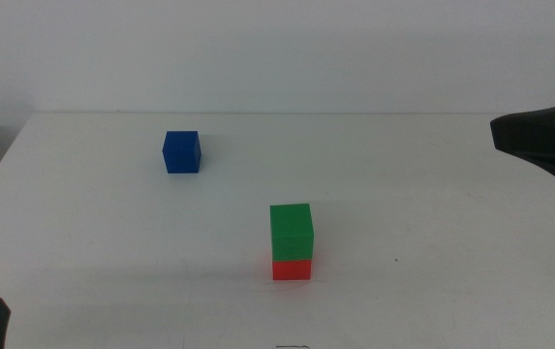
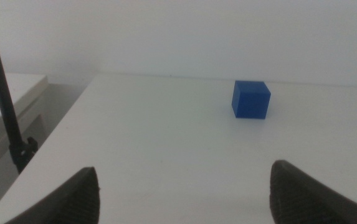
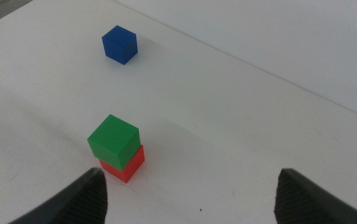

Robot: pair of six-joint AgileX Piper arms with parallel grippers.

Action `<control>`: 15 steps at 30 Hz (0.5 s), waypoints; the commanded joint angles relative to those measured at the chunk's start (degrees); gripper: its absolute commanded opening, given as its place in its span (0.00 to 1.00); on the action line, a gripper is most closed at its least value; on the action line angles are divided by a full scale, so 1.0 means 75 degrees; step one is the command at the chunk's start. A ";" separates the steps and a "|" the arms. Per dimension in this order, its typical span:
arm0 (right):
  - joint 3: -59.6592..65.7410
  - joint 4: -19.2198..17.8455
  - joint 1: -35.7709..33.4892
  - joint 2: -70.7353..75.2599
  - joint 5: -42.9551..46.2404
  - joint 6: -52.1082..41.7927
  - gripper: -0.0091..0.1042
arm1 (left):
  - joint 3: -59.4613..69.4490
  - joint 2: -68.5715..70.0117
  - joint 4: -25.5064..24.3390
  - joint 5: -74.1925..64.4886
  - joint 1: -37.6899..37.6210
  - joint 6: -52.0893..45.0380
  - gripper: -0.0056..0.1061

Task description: Stack red cubes first, then green, then blue cubes in a specific spot.

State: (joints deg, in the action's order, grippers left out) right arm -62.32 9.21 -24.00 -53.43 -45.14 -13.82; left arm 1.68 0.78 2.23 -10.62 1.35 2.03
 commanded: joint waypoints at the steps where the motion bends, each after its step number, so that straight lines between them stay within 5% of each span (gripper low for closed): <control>1: -0.0190 0.0064 0.0021 0.0067 0.0537 -0.0095 0.83 | -0.0036 0.0150 0.0083 0.0466 -0.0013 0.0085 0.89; 8: -0.0190 0.0057 0.0021 0.0061 0.0537 -0.0095 0.83 | -0.1048 -0.0814 -0.0751 0.0403 -0.0011 -0.0141 0.89; 15: -0.0190 0.0066 0.0021 0.0061 0.0527 -0.0095 0.83 | -0.3453 -0.3483 -0.0770 -0.0947 -0.0027 -0.0141 0.89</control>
State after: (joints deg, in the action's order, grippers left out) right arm -62.32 9.21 -24.00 -53.43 -45.14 -13.82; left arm -19.28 -20.52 -3.60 -18.40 1.35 0.75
